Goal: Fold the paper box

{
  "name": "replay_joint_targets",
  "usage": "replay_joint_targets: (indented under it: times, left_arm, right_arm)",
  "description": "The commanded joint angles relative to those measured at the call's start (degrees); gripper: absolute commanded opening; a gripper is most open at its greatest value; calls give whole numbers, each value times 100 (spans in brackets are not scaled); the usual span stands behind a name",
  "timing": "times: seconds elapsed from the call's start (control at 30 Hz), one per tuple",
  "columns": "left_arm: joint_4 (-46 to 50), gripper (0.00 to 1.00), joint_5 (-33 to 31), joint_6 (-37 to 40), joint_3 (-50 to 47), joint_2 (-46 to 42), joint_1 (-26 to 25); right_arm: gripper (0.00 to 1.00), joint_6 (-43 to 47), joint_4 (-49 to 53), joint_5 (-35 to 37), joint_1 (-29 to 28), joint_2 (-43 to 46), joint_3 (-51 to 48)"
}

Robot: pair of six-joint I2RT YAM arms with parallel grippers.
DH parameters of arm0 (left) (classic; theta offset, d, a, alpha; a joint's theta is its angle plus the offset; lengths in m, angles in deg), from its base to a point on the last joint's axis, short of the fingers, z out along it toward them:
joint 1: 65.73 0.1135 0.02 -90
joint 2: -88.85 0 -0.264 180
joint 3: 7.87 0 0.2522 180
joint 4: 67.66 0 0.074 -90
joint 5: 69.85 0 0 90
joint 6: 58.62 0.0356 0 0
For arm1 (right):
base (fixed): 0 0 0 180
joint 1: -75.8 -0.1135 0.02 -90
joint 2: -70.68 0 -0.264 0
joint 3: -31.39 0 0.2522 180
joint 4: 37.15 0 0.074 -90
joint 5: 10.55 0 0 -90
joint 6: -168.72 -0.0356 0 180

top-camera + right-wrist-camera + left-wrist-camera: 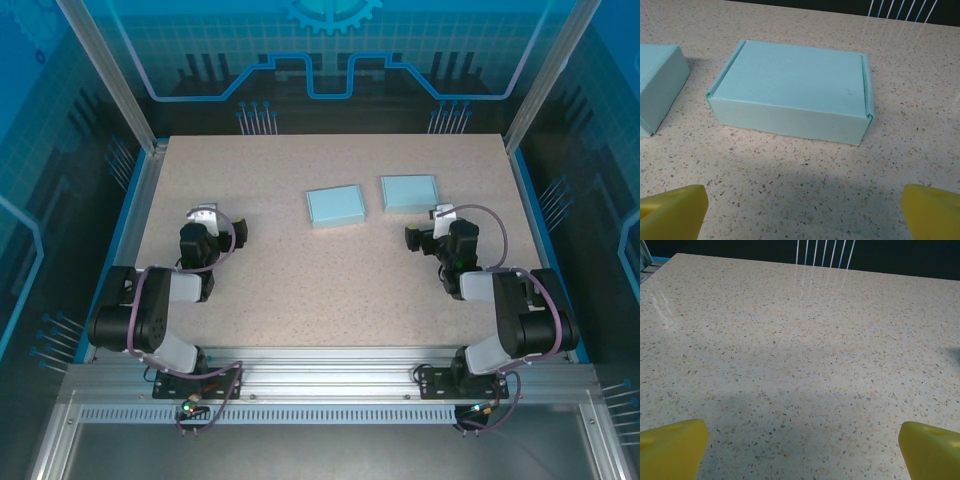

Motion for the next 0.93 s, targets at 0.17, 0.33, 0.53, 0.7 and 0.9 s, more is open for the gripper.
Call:
replay_joint_targets:
  times: [0.17, 0.33, 0.53, 0.7, 0.9]
  left_arm:
    - [-178, 99, 165, 38, -34, 56, -47]
    - [-177, 99, 158, 38, -29, 53, -53]
    - [-163, 99, 197, 63, -24, 58, -62]
    - [-90, 99, 312, 143, 15, 53, -97]
    - [-107, 99, 331, 152, 12, 52, -97]
  right_arm:
    - [100, -68, -14, 38, -38, 2, 99]
    - [100, -67, -15, 38, -36, 0, 100]
    - [100, -65, -15, 37, -36, 1, 100]
    - [100, -68, -15, 37, -44, 2, 103]
    - [100, -63, -13, 38, -36, 2, 99]
